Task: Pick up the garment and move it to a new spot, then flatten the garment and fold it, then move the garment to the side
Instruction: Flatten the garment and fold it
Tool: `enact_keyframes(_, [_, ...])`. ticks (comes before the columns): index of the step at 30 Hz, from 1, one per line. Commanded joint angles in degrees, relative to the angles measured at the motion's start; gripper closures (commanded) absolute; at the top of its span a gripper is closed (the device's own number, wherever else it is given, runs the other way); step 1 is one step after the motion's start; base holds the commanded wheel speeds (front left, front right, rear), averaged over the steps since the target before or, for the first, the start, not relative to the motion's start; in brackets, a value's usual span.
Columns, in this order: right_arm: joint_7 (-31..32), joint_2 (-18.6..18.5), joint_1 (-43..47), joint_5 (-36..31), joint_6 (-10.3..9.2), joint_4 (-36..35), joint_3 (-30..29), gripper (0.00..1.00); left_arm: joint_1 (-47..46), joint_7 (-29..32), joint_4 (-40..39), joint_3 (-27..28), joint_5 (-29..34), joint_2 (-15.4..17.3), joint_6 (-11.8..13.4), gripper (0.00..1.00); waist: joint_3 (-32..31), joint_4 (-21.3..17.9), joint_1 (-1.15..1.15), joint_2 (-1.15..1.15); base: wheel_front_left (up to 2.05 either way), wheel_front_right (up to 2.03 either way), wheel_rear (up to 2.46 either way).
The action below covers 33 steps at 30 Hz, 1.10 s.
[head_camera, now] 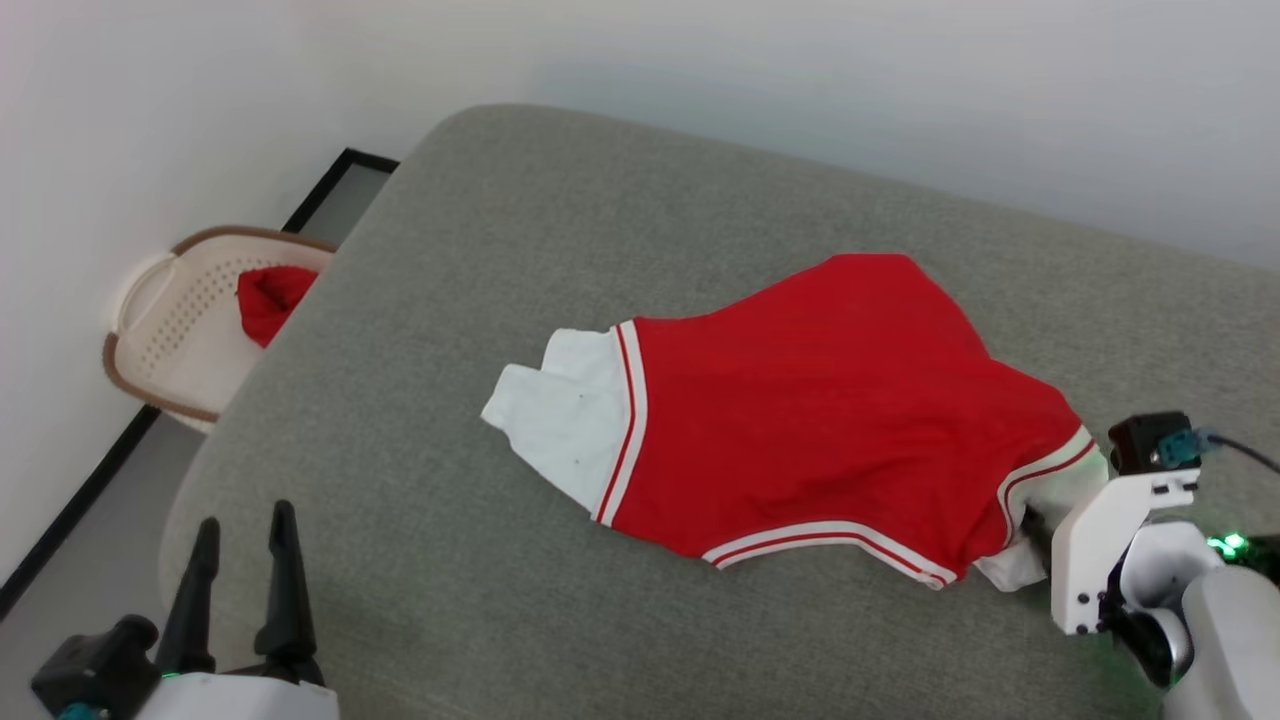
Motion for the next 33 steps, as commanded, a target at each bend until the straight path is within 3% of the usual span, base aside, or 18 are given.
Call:
enact_keyframes(1, [1.0, -0.18, 0.14, -0.46, -0.02, 1.57, 0.55, 0.2, -0.51, -0.06, 0.22, 0.36, 0.51, -0.31, -0.37, 0.0, 0.59, 0.47, 0.0, 0.0, 0.0, 0.0, 0.0])
enact_keyframes(2, [1.5, -0.34, -0.1, -0.62, -0.02, 2.22, 1.1, 1.0, -0.7, -0.06, 0.39, 0.6, 0.8, -0.64, -0.67, 0.0, 0.69, 0.55, 0.0, 0.0, 0.0, 0.0, 0.0])
enact_keyframes(10, [2.21, -2.02, -3.22, 1.47, -0.04, 3.63, 3.5, 1.0, -0.46, -0.06, 0.99, 3.03, 2.24, -2.43, -1.94, 0.0, 0.58, -0.49, 0.0, 0.0, 0.0, 0.0, 0.0])
enact_keyframes(20, [3.88, -6.23, -5.77, 3.58, -0.04, -1.03, 5.97, 1.0, 0.51, -0.05, 0.63, 4.65, 3.52, -2.81, -2.78, 0.0, -1.7, -3.6, 0.0, 0.0, 0.0, 0.0, 0.0])
enact_keyframes(33, [9.68, -14.19, -2.64, 3.8, -0.04, -6.01, 0.93, 1.0, 1.25, -0.04, 0.86, 4.69, 4.09, -2.67, -3.18, 0.0, -3.63, -6.47, 0.0, 0.0, 0.0, 0.0, 0.0])
